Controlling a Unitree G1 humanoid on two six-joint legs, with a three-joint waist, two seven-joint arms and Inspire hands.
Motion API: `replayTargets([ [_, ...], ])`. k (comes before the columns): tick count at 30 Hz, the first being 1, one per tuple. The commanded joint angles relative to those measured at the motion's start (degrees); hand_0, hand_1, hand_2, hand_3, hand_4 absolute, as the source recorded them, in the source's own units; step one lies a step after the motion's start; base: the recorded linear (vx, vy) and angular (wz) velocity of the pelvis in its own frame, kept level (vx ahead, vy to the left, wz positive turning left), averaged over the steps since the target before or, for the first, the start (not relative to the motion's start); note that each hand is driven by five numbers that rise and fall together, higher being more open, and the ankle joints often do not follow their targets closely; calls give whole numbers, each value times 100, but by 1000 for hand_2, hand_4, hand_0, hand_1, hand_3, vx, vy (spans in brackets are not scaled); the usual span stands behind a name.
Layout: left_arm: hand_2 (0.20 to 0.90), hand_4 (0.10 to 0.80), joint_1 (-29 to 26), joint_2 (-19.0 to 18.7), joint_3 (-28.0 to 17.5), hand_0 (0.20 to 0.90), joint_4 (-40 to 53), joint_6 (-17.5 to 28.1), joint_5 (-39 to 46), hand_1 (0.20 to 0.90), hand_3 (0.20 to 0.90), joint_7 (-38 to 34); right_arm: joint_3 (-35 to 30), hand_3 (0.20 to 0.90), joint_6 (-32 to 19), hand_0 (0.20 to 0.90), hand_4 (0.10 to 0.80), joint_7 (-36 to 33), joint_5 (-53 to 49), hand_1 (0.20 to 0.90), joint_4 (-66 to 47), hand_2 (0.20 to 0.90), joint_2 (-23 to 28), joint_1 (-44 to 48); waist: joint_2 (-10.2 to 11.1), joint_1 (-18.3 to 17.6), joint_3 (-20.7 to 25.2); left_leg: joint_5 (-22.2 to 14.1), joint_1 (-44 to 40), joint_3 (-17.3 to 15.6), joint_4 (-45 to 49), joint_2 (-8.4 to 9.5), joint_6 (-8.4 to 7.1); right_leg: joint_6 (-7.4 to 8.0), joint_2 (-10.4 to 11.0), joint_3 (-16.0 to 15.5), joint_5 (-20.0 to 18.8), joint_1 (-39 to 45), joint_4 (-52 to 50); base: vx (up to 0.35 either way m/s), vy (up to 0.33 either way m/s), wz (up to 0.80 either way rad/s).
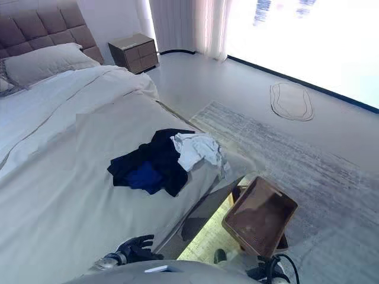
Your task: Pick up the clothes from the bed and place them into the basket
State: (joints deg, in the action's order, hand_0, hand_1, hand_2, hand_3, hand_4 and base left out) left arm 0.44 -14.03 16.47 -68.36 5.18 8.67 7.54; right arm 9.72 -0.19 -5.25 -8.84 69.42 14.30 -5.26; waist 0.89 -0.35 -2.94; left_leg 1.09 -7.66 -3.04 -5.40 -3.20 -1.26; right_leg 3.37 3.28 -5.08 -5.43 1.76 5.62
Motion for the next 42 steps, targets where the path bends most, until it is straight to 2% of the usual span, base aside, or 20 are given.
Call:
replayTargets([
  [1,900,800,-323,17,-124,900,-40,132,175,900,900,-53,-153,900,-292,900,800,81,-42,900,20,900,-21,527,110,27,-306,-282,-54,24,102,262,126,107,41,-66,340,468,-216,14,-4,3],
  [4,900,800,-185,-18,-272,900,-179,150,29,900,900,-152,-352,900,-321,900,800,231,-590,900,151,900,-73,453,98,69,-302,-279,-68,78,104,274,125,115,59,-102,350,509,-208,44,10,3],
  [7,900,800,-127,-75,-390,900,-255,162,-128,900,900,-291,-818,900,-195,900,800,498,-2382,900,217,900,-91,470,72,91,-290,-283,-92,101,106,285,115,107,69,-135,368,543,-208,52,28,2],
  [8,900,800,-114,-78,-399,900,-272,181,-147,900,900,-307,-972,900,-191,900,800,533,-2524,900,225,900,-97,479,68,91,-288,-284,-100,101,106,284,113,106,69,-137,372,552,-210,98,28,1],
  [9,900,800,-41,-82,-456,900,-319,168,-180,900,900,-309,-1539,900,-213,900,800,602,-3638,900,132,900,-79,516,55,105,-272,-293,-129,119,99,292,108,109,65,-146,381,591,-199,76,16,1],
  [10,900,800,-41,-82,-456,900,-319,168,-180,900,900,-309,-1539,900,-213,900,800,602,-3638,900,132,900,-79,516,55,105,-272,-293,-129,119,99,292,108,109,65,-146,381,591,-199,106,17,4],
  [12,900,800,73,-61,-495,900,-314,147,-222,900,900,-229,-2082,900,-217,900,800,718,-4771,900,-250,900,-88,526,61,116,-254,-314,-148,133,88,306,104,122,72,-158,379,618,-171,77,15,7],
  [17,900,800,43,-91,-227,900,-226,248,-205,900,900,-187,-2645,900,-233,900,800,600,-6226,900,-1217,900,118,933,101,219,-311,-318,-73,157,125,302,111,113,107,-194,378,539,-254,15,9,3],
  [19,900,800,21,-97,-125,900,-156,251,-160,900,900,-201,-2746,900,-451,900,800,445,-6643,900,-1622,900,262,1134,123,269,-324,-321,-56,199,124,316,124,104,109,-205,375,533,-258,0,7,10],
  [21,900,800,29,-88,-22,900,-65,242,-127,900,900,-225,-2878,900,-1026,900,800,247,-7024,900,-2216,900,395,1378,138,325,-322,-336,-53,239,109,324,125,108,119,-236,368,546,-237,32,22,11],
  [22,900,800,52,-61,92,900,-5,230,-97,900,900,-259,-2887,900,-1527,900,800,31,-6879,900,-2655,900,509,1578,141,377,-309,-350,-59,280,93,329,118,110,130,-282,359,576,-207,87,56,9],
  [25,900,800,202,-78,304,900,208,96,-36,900,900,-354,-2405,900,-1690,900,800,-374,-5487,900,-3646,900,988,2049,158,482,-277,-341,-53,360,90,366,124,99,172,-327,344,588,-184,59,61,14],
  [26,900,800,248,-154,316,900,237,60,-18,900,900,-349,-2203,900,-1722,900,800,-674,-4465,900,-3975,900,1385,2343,182,522,-273,-332,-11,375,123,389,133,109,207,-332,350,532,-231,-4,58,20],
  [29,900,800,120,-277,298,900,231,-11,25,900,900,-324,-1678,900,-1700,900,800,-1267,-2317,900,-4098,900,2147,3171,251,655,-372,-333,169,413,303,425,147,125,289,-392,364,372,-388,-63,59,12],
  [31,900,800,27,-312,255,900,230,-35,68,900,900,-317,-1324,900,-1600,900,800,-1586,-942,900,-4080,900,2560,3601,282,736,-446,-342,244,456,379,447,157,142,324,-450,370,327,-444,-52,45,11],
  [33,900,800,8,-333,192,900,296,-88,-11,900,900,-312,-755,900,-1309,900,800,-2090,669,900,-4288,900,3042,4047,324,841,-526,-373,234,532,414,469,168,172,352,-526,377,375,-444,6,29,24],
  [35,900,800,48,-369,149,900,333,-96,-76,900,900,-311,-241,900,-901,900,800,-2169,1705,900,-4608,900,3436,4382,389,939,-537,-355,283,602,439,490,185,205,389,-598,344,374,-427,48,21,19],
  [38,900,800,111,-458,94,900,420,-150,-143,900,900,-286,339,900,-373,900,800,-1839,2401,900,-4578,900,3812,4862,495,1082,-574,-371,307,710,478,493,187,235,418,-703,343,419,-421,79,2,30],
  [39,900,800,125,-524,112,900,494,-186,-197,900,900,-269,645,900,-286,900,800,-1852,2587,900,-4436,900,3927,5077,553,1179,-608,-369,334,769,489,491,188,244,425,-753,338,429,-419,60,0,33],
  [42,900,800,117,-573,128,900,509,-187,-219,900,900,-255,928,900,-203,900,800,-1732,2812,900,-4273,900,3969,5346,588,1237,-654,-363,368,828,506,489,183,257,431,-805,331,431,-424,35,-4,24],
])
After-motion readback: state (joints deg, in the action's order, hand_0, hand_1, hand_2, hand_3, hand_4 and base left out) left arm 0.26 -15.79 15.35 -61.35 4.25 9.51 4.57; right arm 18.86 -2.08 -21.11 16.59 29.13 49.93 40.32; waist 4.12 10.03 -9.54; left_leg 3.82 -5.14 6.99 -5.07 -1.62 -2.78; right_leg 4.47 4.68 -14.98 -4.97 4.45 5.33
